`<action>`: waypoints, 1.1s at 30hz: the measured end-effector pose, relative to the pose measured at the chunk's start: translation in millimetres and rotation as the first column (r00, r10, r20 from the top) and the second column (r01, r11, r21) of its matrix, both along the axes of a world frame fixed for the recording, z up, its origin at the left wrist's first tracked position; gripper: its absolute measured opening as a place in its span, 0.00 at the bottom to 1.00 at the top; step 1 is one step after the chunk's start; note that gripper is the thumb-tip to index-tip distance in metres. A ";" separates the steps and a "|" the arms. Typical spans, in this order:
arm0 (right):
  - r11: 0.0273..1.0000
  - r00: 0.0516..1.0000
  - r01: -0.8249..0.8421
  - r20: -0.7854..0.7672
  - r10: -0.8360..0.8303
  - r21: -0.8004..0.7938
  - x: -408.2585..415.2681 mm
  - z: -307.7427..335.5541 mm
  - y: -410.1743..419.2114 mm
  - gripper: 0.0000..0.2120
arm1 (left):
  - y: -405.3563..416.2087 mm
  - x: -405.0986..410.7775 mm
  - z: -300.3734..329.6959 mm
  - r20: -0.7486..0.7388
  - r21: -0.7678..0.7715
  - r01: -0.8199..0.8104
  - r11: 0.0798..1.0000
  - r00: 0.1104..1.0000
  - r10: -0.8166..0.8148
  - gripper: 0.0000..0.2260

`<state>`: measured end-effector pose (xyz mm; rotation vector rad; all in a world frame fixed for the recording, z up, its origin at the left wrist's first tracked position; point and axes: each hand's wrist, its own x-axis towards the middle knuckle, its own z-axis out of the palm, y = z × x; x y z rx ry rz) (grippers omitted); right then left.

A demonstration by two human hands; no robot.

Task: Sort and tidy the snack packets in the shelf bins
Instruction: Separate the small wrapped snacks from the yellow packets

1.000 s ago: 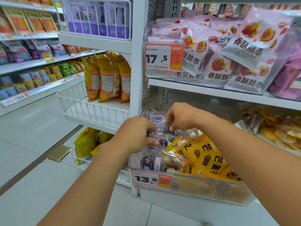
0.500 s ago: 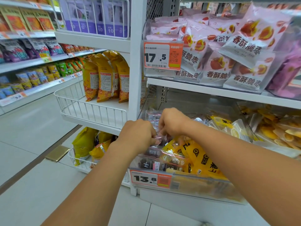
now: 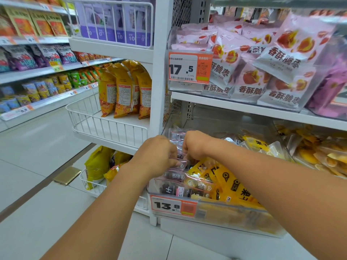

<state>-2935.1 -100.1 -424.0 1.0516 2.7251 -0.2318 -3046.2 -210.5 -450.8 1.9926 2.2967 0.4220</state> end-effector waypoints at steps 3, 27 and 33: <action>0.988 0.995 0.065 -0.068 -0.075 -0.137 2.3 19.8 8.2 0.09 | 0.6 -0.4 1.3 -0.012 0.000 -0.002 1.000 1.000 0.002 0.08; 0.946 0.915 0.321 -0.275 -0.296 0.048 -4.9 10.8 50.7 0.16 | 8.0 1.4 -4.7 -0.100 -0.050 -0.033 0.998 0.995 0.028 0.24; 0.948 0.941 0.291 -0.137 -0.308 -0.132 -12.8 8.7 56.6 0.14 | 7.7 -3.5 -5.9 -0.117 -0.074 -0.006 0.997 0.993 -0.003 0.28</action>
